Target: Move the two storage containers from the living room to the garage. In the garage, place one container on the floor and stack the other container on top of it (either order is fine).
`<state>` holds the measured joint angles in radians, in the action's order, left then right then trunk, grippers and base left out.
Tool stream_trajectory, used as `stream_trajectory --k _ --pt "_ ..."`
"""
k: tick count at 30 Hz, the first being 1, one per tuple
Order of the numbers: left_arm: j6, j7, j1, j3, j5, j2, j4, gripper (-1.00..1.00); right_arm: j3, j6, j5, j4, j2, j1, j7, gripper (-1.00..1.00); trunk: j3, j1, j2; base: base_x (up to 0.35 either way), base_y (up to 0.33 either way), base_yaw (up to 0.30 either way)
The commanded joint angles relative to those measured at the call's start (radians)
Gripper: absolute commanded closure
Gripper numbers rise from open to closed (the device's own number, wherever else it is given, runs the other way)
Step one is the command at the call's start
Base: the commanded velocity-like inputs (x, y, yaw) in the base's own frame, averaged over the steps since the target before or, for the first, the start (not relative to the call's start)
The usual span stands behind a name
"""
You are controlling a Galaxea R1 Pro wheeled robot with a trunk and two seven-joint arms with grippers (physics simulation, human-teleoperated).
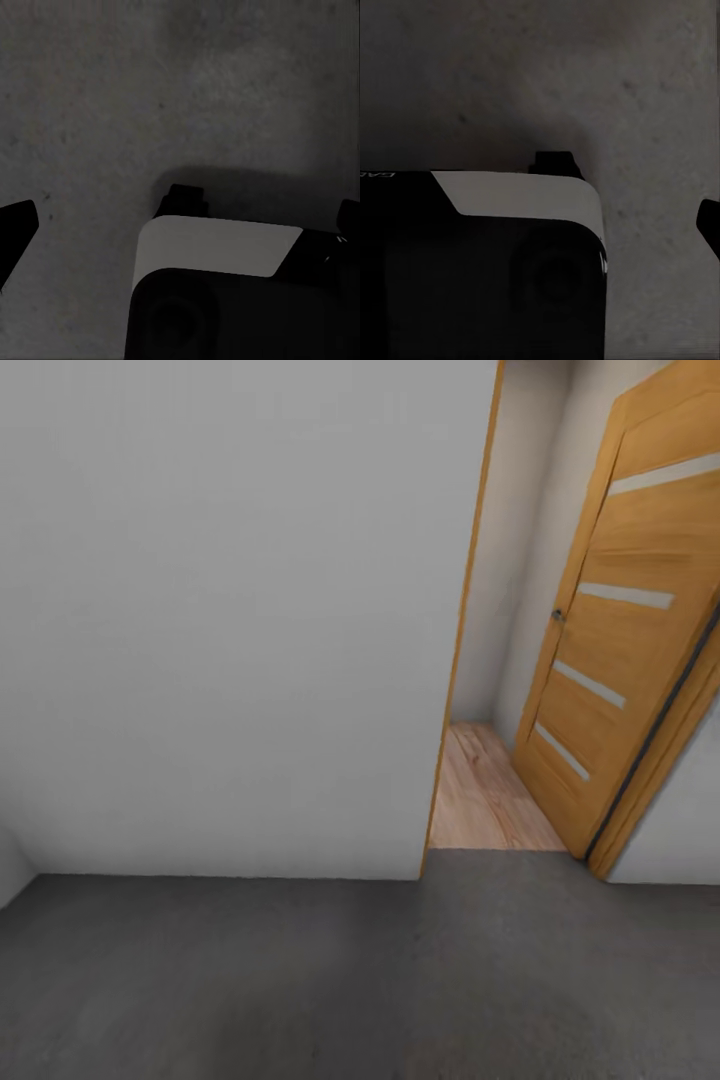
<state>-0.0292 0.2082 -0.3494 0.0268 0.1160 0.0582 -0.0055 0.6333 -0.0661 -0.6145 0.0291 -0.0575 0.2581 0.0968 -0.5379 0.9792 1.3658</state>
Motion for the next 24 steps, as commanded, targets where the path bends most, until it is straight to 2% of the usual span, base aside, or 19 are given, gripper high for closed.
stream_trajectory --k 1,24 --pt "-0.002 0.003 0.0 0.004 0.01 0.0 -0.001 -1.0 0.008 -0.005 -0.008 0.003 -0.001 0.001 0.0 -1.0 -0.001 0.0 0.001 0.0 0.0 -0.295" --pt "-0.003 0.003 0.0 0.004 0.01 0.0 -0.001 -1.0 0.008 -0.007 -0.008 0.003 -0.001 0.001 0.0 -1.0 -0.001 0.0 0.001 0.0 0.0 -0.295"
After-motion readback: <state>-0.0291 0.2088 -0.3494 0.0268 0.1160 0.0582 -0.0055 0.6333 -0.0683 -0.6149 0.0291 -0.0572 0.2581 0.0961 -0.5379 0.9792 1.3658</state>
